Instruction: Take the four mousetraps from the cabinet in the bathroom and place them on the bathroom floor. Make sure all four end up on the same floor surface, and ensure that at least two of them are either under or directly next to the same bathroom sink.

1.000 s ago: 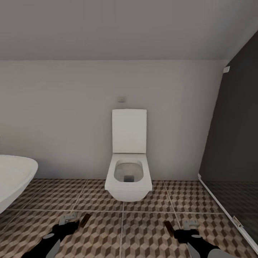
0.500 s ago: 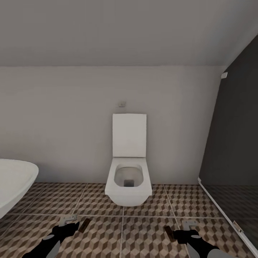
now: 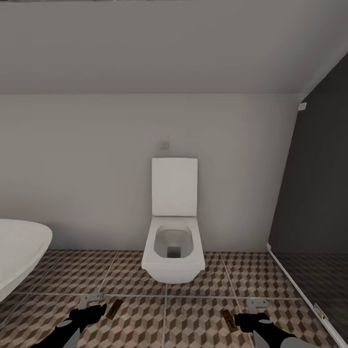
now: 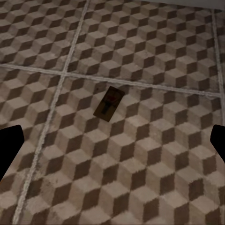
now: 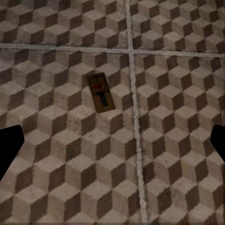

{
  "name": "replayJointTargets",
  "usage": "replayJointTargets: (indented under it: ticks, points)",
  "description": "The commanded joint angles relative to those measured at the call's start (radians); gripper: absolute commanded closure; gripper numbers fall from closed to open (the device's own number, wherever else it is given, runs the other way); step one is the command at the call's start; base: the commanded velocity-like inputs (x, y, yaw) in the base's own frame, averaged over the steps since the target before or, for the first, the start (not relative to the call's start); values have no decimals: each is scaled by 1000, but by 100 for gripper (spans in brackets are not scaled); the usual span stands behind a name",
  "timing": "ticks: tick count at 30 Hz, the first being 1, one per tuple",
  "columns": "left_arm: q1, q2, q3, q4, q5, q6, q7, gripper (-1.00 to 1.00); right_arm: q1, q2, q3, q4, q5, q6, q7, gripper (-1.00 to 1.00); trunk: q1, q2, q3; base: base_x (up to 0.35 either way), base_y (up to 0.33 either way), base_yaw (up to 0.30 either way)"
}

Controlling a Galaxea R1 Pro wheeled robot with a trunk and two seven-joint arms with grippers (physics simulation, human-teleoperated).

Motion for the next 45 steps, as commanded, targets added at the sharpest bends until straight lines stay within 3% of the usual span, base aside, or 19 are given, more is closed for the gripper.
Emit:
replayJointTargets:
  ticks: [1, 12, 22, 36, 45]
  points:
    - [-1, 1, -3, 4, 10, -3, -5, -100, 0, 0, 9, 3, -10, -3, -2, -100, -4, 7, 2, 0, 0, 0]
    - [-1, 5, -1, 33, 19, -3, -69, -100, 0, -1, 8, 20, -11, -3, -1, -100, -46, 84, 37, 0, 0, 0]
    - [-1, 7, -1, 52, 37, -2, -86, -100, 0, -1, 7, 43, -12, -6, -2, -100, -85, 154, 68, 0, 0, 0]
    - [-1, 10, -1, 186, 41, -6, -85, -100, 3, -13, 7, 60, -12, 1, -2, -100, -138, 252, 112, 0, 0, 0]
    - [3, 15, -1, 257, 42, -7, -85, -100, 80, -14, 7, 61, -12, 9, -2, -100, -173, 315, 140, 0, 0, 0]
